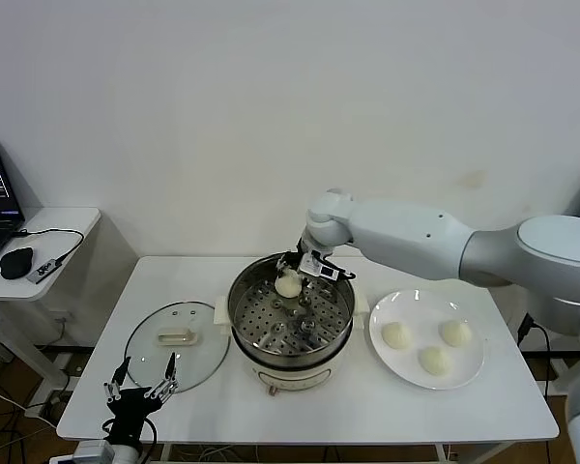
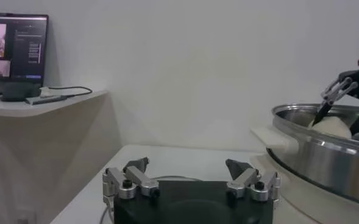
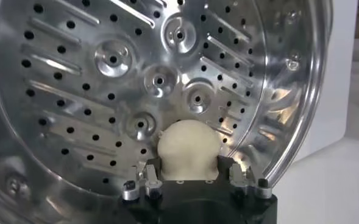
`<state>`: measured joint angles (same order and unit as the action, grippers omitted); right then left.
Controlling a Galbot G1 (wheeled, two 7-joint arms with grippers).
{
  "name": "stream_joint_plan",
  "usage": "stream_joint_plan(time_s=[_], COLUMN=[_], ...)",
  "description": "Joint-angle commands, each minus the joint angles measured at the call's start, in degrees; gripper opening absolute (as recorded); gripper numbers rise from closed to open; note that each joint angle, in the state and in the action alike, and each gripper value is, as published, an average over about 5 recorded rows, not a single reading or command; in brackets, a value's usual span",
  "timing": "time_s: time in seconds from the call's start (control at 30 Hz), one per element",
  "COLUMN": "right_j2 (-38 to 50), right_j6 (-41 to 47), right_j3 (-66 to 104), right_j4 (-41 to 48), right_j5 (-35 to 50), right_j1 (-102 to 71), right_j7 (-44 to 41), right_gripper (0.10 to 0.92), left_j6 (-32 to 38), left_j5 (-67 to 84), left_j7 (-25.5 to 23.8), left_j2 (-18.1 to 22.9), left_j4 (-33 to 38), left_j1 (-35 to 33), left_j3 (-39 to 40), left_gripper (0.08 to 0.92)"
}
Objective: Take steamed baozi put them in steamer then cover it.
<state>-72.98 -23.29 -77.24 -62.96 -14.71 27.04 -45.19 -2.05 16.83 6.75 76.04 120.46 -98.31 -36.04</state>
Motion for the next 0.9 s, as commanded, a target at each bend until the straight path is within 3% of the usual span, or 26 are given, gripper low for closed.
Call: stream_joint_plan(time_s=[0.03, 0.23, 0.5, 0.73, 0.9], right_j2=[-1.49, 1.75, 15.36, 30.86, 43.74], right_j6=[-2.63, 2.04, 22.65, 39.94, 42.32], right_j3=[0.44, -0.09, -0.71, -0.1, 0.25], right_j4=[2.41, -4.25, -20.95, -31.33, -34.99], right_j5=[-3.03, 7.91, 27.35, 28.03, 26.93], right_j1=[-0.62, 5.96, 16.35, 18.06, 16.16], right_j7=[0.96, -3.35, -11.93, -12.49, -12.65], right_gripper=[0.761, 0.821, 0.823, 0.823, 0.823], left_j6=[-0.05, -0.93, -6.54, -7.02, -6.88], left_j5=[-0.01, -0.39, -0.94, -0.95, -0.92], left_j7=[-0.02, -0.41, -0.38, 0.03, -0.04], left_j2=[-0.02, -0.29, -0.61, -1.27, -1.69], left_j4=[0.03, 0.96, 4.29, 4.35, 3.78], left_j1=[-0.06, -0.58, -0.97, -1.39, -1.5], left_j3=[0.0, -0.01, -0.19, -0.98, -1.52], left_gripper=[0.823, 0.823, 0.823, 0.823, 0.823])
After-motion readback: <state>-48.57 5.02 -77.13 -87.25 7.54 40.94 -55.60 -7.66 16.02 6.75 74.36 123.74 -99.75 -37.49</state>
